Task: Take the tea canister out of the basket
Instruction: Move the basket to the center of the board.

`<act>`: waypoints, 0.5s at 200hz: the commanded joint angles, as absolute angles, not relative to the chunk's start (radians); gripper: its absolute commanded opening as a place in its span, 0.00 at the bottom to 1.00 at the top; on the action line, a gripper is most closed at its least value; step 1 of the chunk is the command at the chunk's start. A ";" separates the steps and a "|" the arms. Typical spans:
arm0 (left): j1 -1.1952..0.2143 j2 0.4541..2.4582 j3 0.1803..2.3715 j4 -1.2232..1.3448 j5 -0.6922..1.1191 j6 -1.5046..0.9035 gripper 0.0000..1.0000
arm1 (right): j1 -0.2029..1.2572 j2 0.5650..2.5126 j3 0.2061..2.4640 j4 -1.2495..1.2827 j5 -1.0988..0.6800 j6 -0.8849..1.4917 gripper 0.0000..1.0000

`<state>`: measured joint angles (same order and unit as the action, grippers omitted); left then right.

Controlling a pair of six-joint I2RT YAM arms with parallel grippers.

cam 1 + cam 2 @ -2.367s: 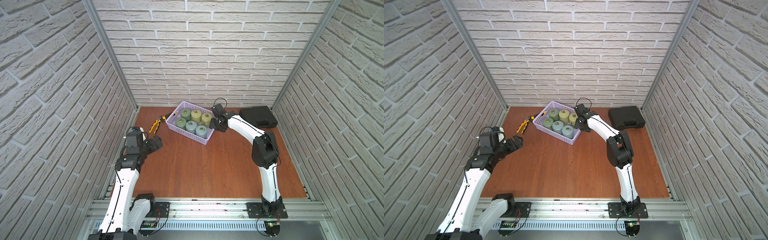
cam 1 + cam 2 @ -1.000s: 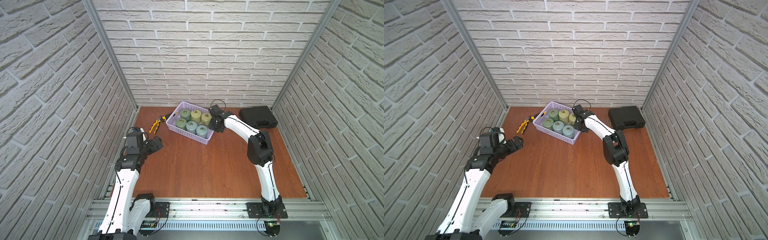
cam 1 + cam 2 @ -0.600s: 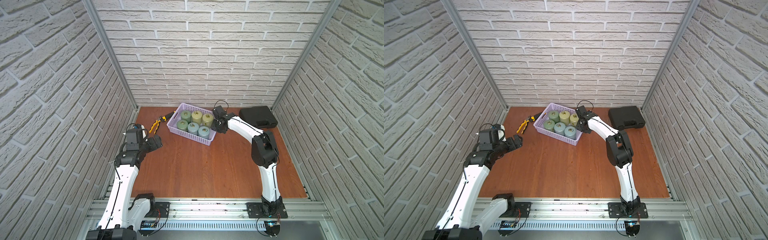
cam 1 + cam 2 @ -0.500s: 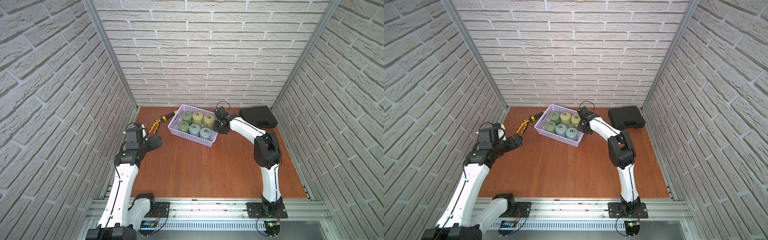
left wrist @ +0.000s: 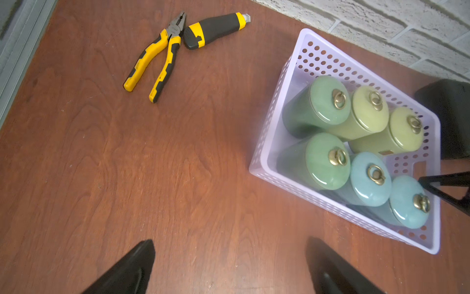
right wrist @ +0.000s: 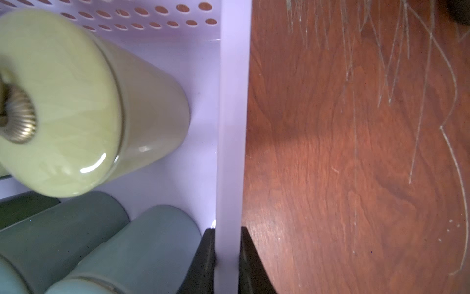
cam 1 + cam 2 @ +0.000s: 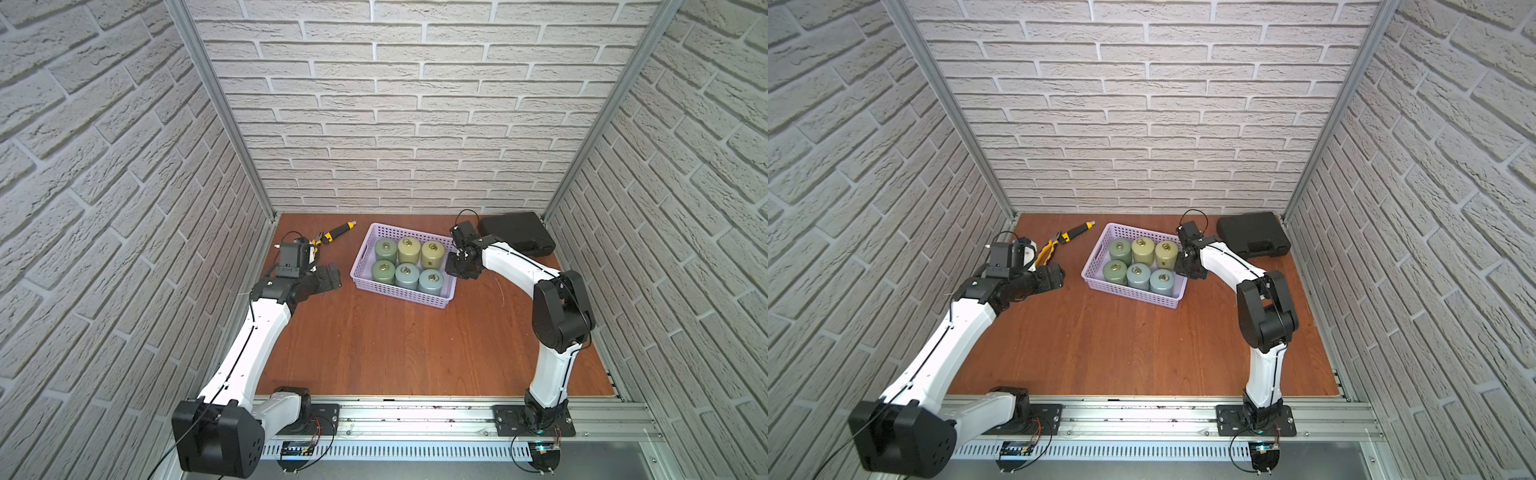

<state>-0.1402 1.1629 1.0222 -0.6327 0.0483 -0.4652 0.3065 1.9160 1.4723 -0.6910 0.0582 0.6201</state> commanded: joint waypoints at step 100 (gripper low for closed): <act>-0.268 1.588 1.270 -0.614 -0.002 -0.480 0.85 | 0.243 1.795 1.392 -0.800 -0.005 0.361 0.02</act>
<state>-0.2565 1.5272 1.2247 -0.6285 -0.0002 -0.4686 0.2493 1.8584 1.4033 -0.7048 0.0116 0.4629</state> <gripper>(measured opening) 0.864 0.181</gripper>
